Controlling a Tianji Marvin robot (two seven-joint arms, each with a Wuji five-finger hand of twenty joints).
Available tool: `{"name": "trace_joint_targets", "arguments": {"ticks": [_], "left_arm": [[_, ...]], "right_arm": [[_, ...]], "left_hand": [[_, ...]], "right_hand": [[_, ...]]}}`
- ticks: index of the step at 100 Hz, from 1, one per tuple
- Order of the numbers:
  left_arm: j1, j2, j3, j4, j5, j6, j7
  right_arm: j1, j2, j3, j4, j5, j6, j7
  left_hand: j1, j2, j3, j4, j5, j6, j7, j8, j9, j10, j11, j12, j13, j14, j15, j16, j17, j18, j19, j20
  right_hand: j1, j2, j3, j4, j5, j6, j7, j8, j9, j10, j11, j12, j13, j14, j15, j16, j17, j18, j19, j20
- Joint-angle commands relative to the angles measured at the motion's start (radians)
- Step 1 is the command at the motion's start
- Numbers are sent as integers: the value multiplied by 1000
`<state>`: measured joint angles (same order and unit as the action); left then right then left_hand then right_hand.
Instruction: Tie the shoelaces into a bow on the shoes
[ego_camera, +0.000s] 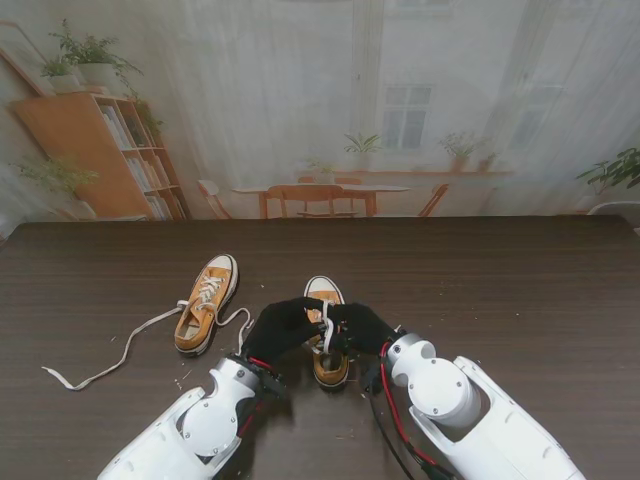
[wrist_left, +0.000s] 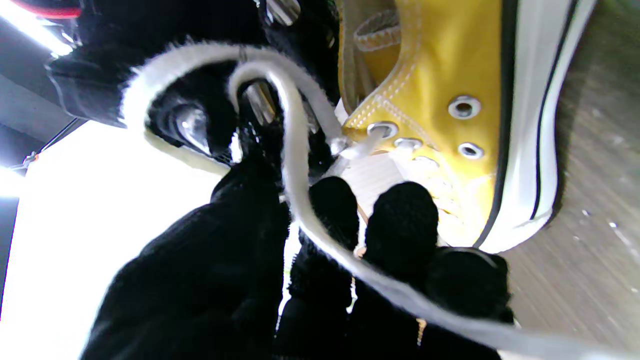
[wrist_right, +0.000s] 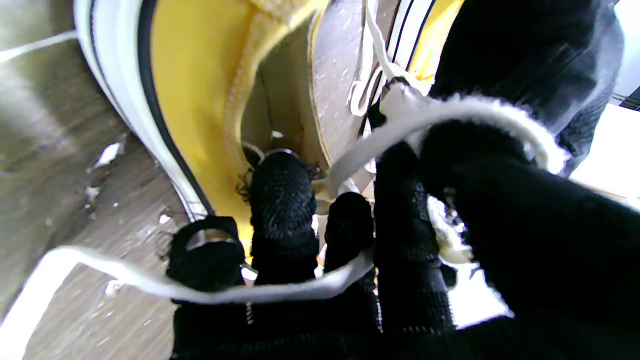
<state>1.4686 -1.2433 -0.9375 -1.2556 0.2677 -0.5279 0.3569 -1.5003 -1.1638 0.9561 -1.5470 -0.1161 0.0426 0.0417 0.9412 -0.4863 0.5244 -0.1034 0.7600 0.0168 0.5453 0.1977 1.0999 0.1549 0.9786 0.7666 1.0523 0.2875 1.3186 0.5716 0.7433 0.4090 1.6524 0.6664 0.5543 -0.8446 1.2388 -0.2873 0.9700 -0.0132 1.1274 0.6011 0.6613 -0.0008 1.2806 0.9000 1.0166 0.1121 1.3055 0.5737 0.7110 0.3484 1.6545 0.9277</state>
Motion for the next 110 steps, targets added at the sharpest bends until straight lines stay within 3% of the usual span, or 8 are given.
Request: {"name": "trace_joint_targets", "arguments": {"ticks": [1,22,41,52,54,57,110], "left_arm": [[4,1,4,-10,23,13,-11],[6,6,5,-12,49,31,-8],[14,17,0,-29,52,50,-38],[20,23,-5,-39,52,58,-52],[20,23,-6,-40,52,59,-55],[22,24,-7,-42,51,60,-57],[40,33,-28,-61,55,79,-74]], "right_arm": [[-1,1,7,-5,1,1,6],[-10,-3,14,-15,1,-6,-16],[-17,-7,17,-20,11,-15,-28],[-19,-10,18,-19,10,-20,-41],[-19,-11,18,-19,11,-21,-43],[-20,-11,19,-19,11,-22,-46],[-24,-18,21,-16,11,-40,-74]], "left_hand": [[40,-30,-11,11,65,-159,296,111,20,8,-7,-6,10,9,-12,25,0,45,5,18],[32,-36,5,9,28,-160,419,148,17,-2,-5,-4,10,5,-14,24,4,50,2,15],[55,52,-35,3,-121,-57,502,272,-65,-56,59,35,-32,-35,-1,39,-34,37,-4,27],[78,94,-70,2,-190,-28,543,330,-104,-82,92,50,-54,-48,6,44,-51,29,-4,40],[88,102,-88,4,-197,-25,546,338,-113,-60,97,48,-57,-49,7,44,-54,28,-5,45],[96,110,-101,7,-207,-22,551,348,-118,-58,102,47,-59,-50,8,44,-56,28,-5,49],[120,146,-133,9,-252,-15,556,452,-148,-84,112,62,-88,-51,-2,45,-90,35,-27,63]], "right_hand": [[2,2,49,47,-1,-59,25,19,23,-17,21,-7,24,1,-2,8,15,-4,43,-7],[6,0,52,46,1,-57,22,20,28,-12,19,-7,27,1,3,10,24,-5,51,-9],[6,5,50,43,0,-57,20,21,28,-12,18,-7,23,1,3,11,25,-8,54,-12],[6,9,47,41,-2,-60,18,22,23,-14,15,-6,21,-1,1,10,22,-7,53,-14],[6,10,46,41,-2,-62,17,23,22,-14,14,-6,20,-1,1,10,21,-6,52,-15],[5,10,45,40,-3,-64,17,23,20,-15,14,-5,20,-1,0,10,21,-6,52,-15],[6,13,40,37,-4,-66,14,25,18,-14,11,-2,19,0,-1,10,18,-3,50,-19]]}}
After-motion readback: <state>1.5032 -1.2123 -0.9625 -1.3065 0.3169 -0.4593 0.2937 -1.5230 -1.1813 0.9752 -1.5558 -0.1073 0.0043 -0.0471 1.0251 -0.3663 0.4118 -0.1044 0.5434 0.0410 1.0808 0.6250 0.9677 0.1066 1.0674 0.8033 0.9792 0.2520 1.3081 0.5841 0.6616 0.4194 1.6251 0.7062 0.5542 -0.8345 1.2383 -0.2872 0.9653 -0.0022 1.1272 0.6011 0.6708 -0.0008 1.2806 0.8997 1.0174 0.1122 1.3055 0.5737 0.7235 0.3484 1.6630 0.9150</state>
